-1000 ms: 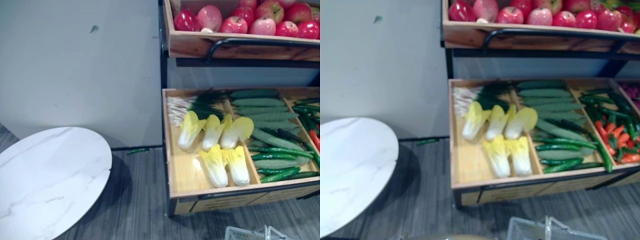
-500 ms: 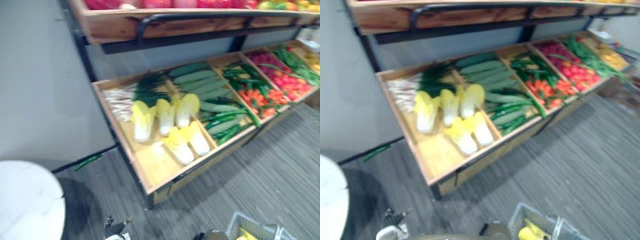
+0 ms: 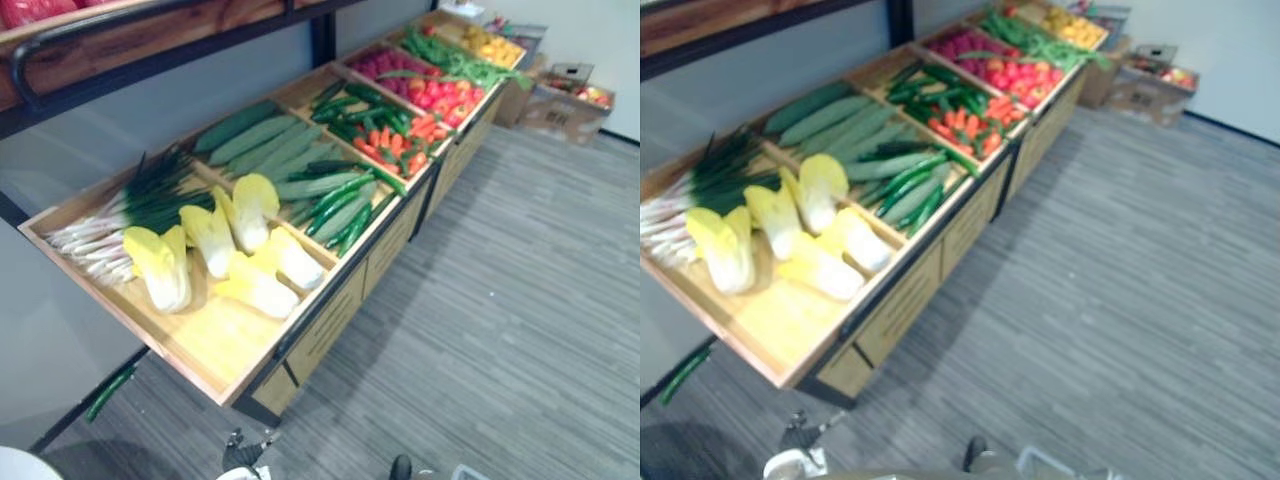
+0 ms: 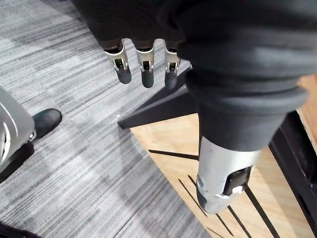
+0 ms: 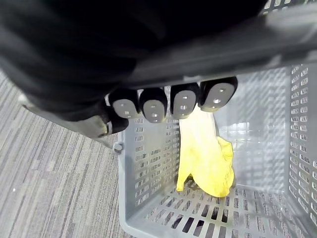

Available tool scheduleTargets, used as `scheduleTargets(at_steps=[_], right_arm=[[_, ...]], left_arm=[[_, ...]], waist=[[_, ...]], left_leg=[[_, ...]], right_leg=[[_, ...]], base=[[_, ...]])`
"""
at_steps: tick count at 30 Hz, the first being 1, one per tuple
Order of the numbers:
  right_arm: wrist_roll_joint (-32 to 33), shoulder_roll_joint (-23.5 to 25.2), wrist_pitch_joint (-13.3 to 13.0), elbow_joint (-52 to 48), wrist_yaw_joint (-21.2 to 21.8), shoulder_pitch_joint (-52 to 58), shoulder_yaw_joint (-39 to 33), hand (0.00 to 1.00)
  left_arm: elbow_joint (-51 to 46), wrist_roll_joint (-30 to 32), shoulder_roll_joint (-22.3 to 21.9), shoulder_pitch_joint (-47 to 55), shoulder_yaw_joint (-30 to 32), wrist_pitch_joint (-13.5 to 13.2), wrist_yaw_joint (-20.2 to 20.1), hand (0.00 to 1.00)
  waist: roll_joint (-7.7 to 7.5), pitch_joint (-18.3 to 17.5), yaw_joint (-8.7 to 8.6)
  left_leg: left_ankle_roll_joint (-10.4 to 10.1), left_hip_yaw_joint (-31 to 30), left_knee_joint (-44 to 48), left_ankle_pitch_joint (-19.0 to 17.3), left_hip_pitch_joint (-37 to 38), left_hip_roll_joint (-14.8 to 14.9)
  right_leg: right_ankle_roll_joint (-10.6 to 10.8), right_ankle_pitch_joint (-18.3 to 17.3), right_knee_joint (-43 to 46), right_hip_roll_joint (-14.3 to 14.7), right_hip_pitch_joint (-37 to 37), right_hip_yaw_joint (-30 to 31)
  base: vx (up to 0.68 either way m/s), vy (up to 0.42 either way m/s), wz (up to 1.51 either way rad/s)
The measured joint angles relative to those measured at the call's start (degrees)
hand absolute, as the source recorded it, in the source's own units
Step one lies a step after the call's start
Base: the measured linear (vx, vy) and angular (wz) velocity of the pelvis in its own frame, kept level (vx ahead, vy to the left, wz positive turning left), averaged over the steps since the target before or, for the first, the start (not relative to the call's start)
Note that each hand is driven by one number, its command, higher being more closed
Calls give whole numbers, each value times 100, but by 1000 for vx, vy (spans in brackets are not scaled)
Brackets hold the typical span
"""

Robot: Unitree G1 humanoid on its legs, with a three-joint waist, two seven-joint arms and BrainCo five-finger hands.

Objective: Pick vegetable in the basket

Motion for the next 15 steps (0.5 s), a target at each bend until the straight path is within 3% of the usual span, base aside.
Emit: scheduleTargets(at_steps=[3, 5, 6, 7, 8, 9, 10, 11, 12, 15], right_arm=[[-43, -153, -36, 26, 22, -95, 365, 100], [-43, -229, -83, -39, 35, -204, 399, 100], [-39, -326, -108, -35, 36, -270, 427, 100], [-42, -429, -110, -21, 34, -299, 464, 100], [-47, -477, -134, -26, 35, -324, 535, 100], [-49, -558, -172, -48, 39, -385, 708, 100], [-50, -580, -191, -76, 39, -401, 763, 100], [-55, -701, -249, -157, 45, -427, 851, 100], [-55, -572, -211, -177, 51, -465, 884, 100], [-42, -462, -164, -209, 39, -224, 971, 100]], left_arm=[[60, -52, -80, 187, 110, -7, -12, 0], [89, -27, -111, 187, 231, -6, 5, 0], [94, -16, -137, 176, 196, -11, 8, 0], [84, -17, -207, 177, 196, -29, 19, 0], [89, -16, -219, 182, 194, -49, 24, 0], [100, -14, -247, 204, 171, -65, 30, 0], [102, -12, -273, 209, 143, -73, 35, 0], [109, 15, -420, 227, 75, -85, 33, 0], [175, 7, -381, 184, 126, -86, 11, 0], [91, 30, -339, 243, 127, -88, 12, 0]], waist=[[34, 55, 43], [113, 157, 48], [99, 208, 23], [139, 220, 74], [160, 225, 85], [215, 227, 80], [278, 235, 88], [685, 188, 137], [612, 265, 274], [483, 223, 210]], left_leg=[[8, -304, 1081, 3, -15, 631], [187, -1300, 1535, 156, -234, 698], [115, -2326, 1690, -9, -486, 444], [15, -3220, 1538, -304, -499, -124], [-26, -3533, 1400, -426, -477, -404], [-2, -4011, 1005, -709, -450, -883], [32, -4250, 699, -854, -428, -1096], [161, -4721, -60, -1233, -436, -1203], [154, -4530, 6, -1297, -428, -1190], [98, -4542, -252, -1161, -281, -1372]], right_leg=[[-45, -28, -74, 248, 48, 288], [-72, -7, -55, 338, 73, 556], [-66, 7, -40, 346, 44, 794], [-66, 7, -54, 324, 2, 1112], [-66, 7, -82, 320, -24, 1230], [-63, 9, -174, 353, -104, 1425], [-48, 16, -258, 430, -132, 1519], [-26, 76, -310, 724, -216, 1593], [-186, -13, 442, 686, -632, 1605], [-144, -45, 1458, 407, -673, 1647]], base=[[-159, -134, -94], [-97, -72, -88], [-103, -4, -95], [-92, 39, -103], [-54, 89, -120], [-57, 73, -96], [-71, 106, -110], [-61, 143, -117], [-17, 130, -88], [90, 50, 0]])
